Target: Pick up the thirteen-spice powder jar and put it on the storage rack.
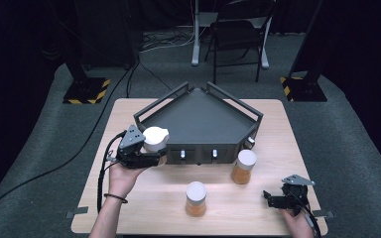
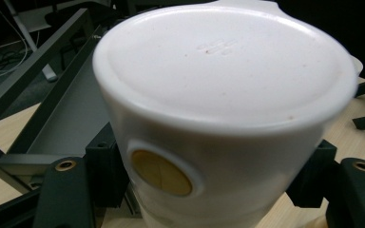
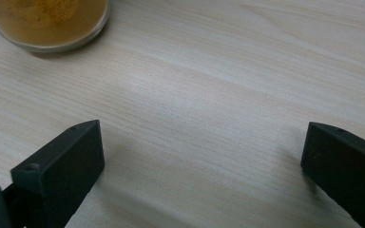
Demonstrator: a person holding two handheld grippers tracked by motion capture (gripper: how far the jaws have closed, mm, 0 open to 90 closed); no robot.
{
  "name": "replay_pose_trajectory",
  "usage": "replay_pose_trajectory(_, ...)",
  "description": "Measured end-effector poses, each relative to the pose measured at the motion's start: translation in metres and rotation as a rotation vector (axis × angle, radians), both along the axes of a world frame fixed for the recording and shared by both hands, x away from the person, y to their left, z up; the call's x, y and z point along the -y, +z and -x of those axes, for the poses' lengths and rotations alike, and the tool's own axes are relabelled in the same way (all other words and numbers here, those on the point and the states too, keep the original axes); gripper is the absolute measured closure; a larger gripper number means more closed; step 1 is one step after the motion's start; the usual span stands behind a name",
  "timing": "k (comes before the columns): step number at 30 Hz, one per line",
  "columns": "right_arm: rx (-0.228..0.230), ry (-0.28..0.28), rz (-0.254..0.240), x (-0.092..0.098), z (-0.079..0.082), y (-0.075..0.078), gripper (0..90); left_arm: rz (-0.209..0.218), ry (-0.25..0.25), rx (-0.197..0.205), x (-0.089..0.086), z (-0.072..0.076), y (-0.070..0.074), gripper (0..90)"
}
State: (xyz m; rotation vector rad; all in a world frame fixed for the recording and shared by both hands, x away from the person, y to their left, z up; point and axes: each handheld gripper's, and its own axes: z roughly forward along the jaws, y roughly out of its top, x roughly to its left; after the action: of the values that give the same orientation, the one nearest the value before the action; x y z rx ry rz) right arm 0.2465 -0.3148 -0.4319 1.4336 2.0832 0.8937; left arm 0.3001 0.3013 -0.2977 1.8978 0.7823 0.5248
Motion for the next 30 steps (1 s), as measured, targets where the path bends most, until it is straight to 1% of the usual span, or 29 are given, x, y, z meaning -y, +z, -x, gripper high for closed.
replay_pose_trajectory(3, 0.000, 0.000, 0.000, 0.000, 0.000, 0.000, 0.0, -0.004, 0.000, 0.001, 0.001, -0.004, 0.005, 30.6)
replay_pose_trajectory(8, 0.000, 0.000, 0.000, 0.000, 0.000, 0.000, 0.0, 0.025, 0.004, -0.003, 0.000, -0.011, 0.009, 30.6)
replay_pose_trajectory(13, -0.001, 0.001, 0.000, 0.000, 0.000, 0.000, 0.0, 0.004, 0.019, 0.002, 0.006, -0.022, 0.013, 30.6)
replay_pose_trajectory(15, -0.001, 0.001, 0.000, 0.000, 0.000, 0.000, 0.0, 0.014, 0.021, -0.005, 0.007, -0.028, 0.014, 30.6)
replay_pose_trajectory(17, -0.001, 0.001, 0.000, 0.000, 0.000, 0.000, 0.0, 0.017, 0.025, 0.001, 0.010, -0.033, 0.015, 30.6)
replay_pose_trajectory(21, -0.001, 0.001, 0.000, 0.000, 0.000, 0.000, 0.0, 0.005, 0.036, 0.006, 0.017, -0.043, 0.018, 30.6)
replay_pose_trajectory(26, -0.001, 0.001, 0.000, 0.000, 0.000, 0.000, 0.0, -0.004, 0.058, 0.003, 0.026, -0.054, 0.016, 30.6)
replay_pose_trajectory(30, -0.001, 0.001, 0.000, 0.000, 0.000, 0.000, 0.0, 0.021, 0.087, 0.001, 0.029, -0.061, 0.012, 30.6)
